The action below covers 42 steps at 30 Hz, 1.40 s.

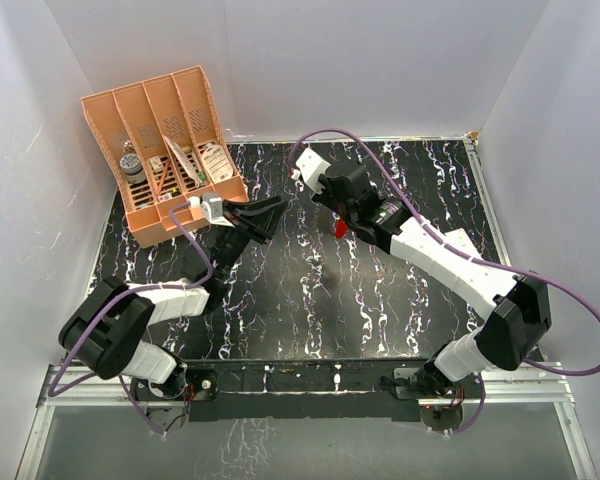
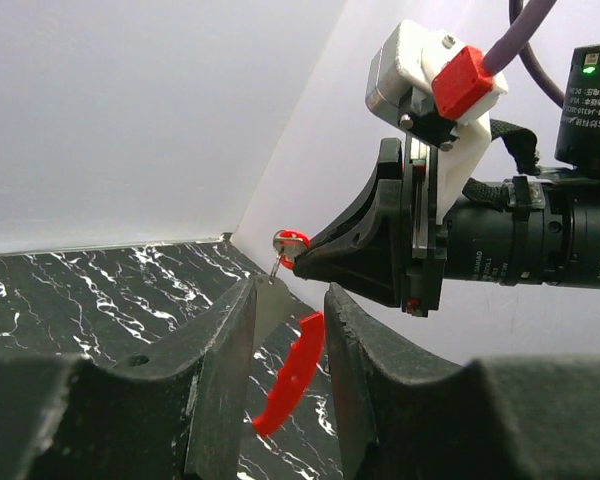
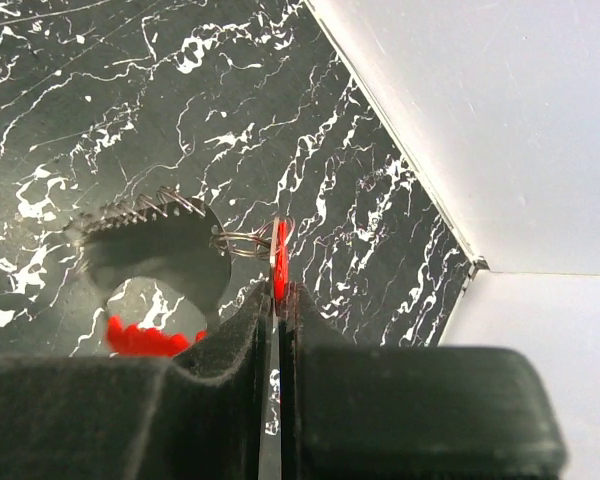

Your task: Put the keys on the keyring

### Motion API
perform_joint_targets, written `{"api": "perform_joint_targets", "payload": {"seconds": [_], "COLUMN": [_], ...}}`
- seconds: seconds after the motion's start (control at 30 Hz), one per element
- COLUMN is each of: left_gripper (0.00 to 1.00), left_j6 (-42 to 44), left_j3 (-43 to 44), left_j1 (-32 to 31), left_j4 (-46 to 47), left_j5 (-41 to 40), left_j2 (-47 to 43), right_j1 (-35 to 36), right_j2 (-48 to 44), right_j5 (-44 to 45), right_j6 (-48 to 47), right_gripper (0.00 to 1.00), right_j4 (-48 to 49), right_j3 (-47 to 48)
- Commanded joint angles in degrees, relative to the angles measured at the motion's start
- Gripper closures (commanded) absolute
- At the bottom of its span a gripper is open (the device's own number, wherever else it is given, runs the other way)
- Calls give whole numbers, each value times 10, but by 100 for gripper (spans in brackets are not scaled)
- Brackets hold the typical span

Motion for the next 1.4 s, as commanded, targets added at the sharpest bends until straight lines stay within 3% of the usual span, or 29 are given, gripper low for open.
{"api": "perform_joint_targets", "payload": {"seconds": [0.0, 0.3, 0.77, 1.0, 1.37], "left_gripper": [67, 67, 69, 69, 67], "left_j6": [19, 37, 45, 39, 18], "left_j3": [-14, -41, -60, -55, -15], "left_j1": [0, 0, 0, 0, 0], "left_j4": [41, 16, -47, -59, -51], "left_j5": [-19, -37, -51, -32, 86], "left_j2": [-36, -83, -148, -149, -92], "right_j1": [18, 49, 79, 80, 79], "right_j2": [-20, -13, 12, -29, -4], "right_j5": [38, 84, 195, 98, 25], "right_j6": [-26, -49, -83, -52, 10], "right_gripper": [100, 100, 100, 100, 100], "right_j4": [22, 7, -104, -88, -124], "right_j3": [30, 45, 101, 103, 151]}}
